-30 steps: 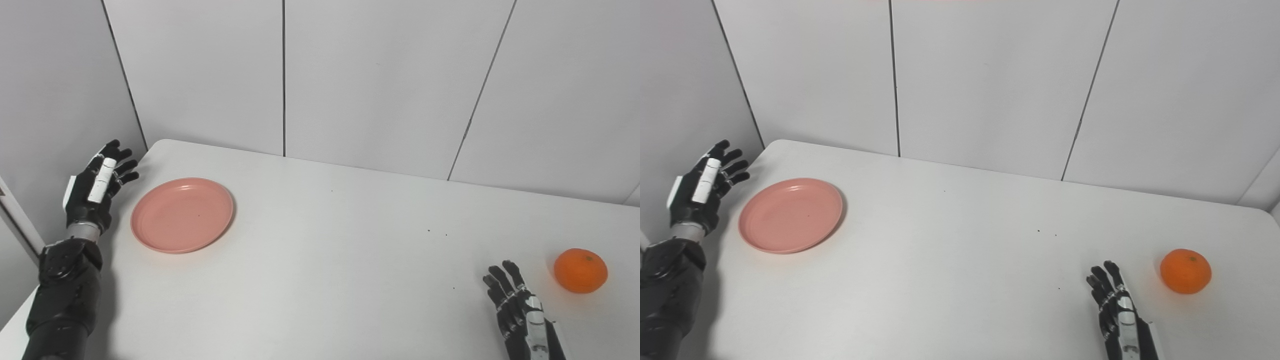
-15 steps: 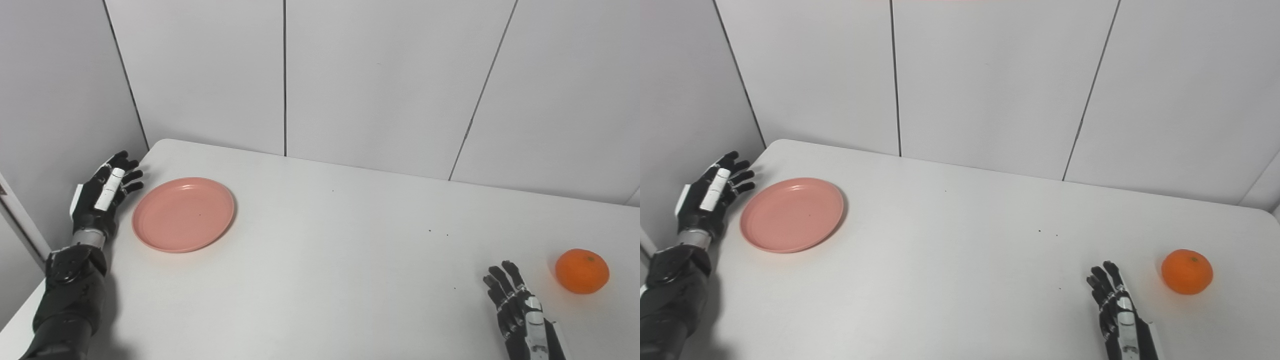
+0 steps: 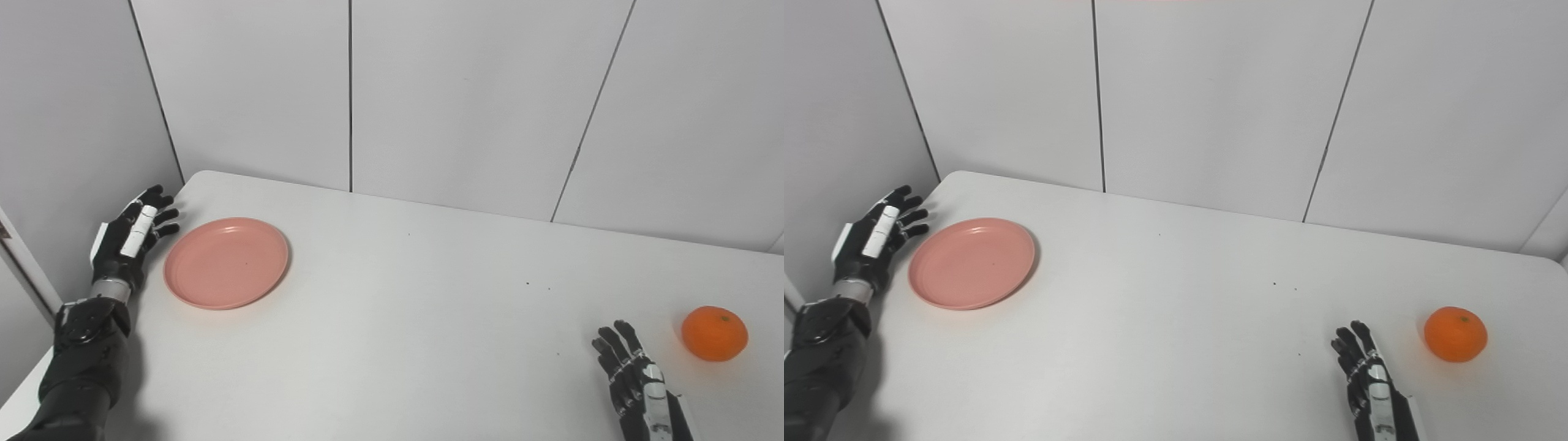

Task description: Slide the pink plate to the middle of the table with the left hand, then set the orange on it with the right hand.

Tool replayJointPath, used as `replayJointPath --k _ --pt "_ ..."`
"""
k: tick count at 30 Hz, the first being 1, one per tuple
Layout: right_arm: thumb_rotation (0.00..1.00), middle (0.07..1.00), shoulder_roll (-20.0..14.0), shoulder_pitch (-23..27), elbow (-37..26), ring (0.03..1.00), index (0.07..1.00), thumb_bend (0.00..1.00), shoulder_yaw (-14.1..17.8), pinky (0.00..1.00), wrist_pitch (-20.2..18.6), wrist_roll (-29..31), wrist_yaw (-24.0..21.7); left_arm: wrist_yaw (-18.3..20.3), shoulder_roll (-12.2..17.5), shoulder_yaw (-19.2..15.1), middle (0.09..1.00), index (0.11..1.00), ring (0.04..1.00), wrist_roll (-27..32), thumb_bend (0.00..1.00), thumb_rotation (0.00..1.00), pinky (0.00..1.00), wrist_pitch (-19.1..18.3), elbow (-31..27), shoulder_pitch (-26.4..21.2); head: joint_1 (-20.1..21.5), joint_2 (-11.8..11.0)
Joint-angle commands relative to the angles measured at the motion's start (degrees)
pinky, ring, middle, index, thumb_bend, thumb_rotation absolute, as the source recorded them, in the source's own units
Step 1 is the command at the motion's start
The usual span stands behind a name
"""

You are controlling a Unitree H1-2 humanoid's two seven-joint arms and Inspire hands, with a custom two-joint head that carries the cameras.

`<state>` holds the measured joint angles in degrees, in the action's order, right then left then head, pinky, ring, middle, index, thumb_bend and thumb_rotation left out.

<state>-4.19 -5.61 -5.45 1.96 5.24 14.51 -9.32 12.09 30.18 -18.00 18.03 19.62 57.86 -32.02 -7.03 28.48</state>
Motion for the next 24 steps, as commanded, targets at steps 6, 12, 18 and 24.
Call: replayJointPath --k 6,12,18,24 --pt "0.93 0.915 1.26 -3.42 4.66 0.921 0.937 0.77 -0.81 1.00 -1.03 0.43 -0.40 4.01 -1.19 -3.42 0.871 0.851 0.853 6.92 0.96 0.66 0.75 -9.46 -6.46 -0.33 0.12 0.06" --pt "0.94 0.916 1.24 -3.45 4.65 0.922 0.935 0.76 -0.85 1.00 -1.10 0.33 -0.34 5.66 -2.58 -5.99 0.866 0.859 0.853 10.83 0.96 0.65 0.78 -13.11 -6.53 -1.16 0.22 0.24" --pt "0.94 0.916 1.26 -3.68 4.26 0.922 0.936 0.76 -0.92 1.00 -1.32 0.28 -0.28 3.43 -4.07 -7.70 0.890 0.871 0.846 13.24 0.93 0.69 0.79 -19.55 -9.38 -1.15 0.47 0.49" --pt "0.93 0.915 1.18 -3.81 3.92 0.919 0.937 0.77 -0.98 1.00 -1.40 0.27 -0.31 2.82 -5.43 -9.24 0.929 0.860 0.888 15.46 0.92 0.67 0.81 -23.14 -10.49 -0.62 0.60 0.84"
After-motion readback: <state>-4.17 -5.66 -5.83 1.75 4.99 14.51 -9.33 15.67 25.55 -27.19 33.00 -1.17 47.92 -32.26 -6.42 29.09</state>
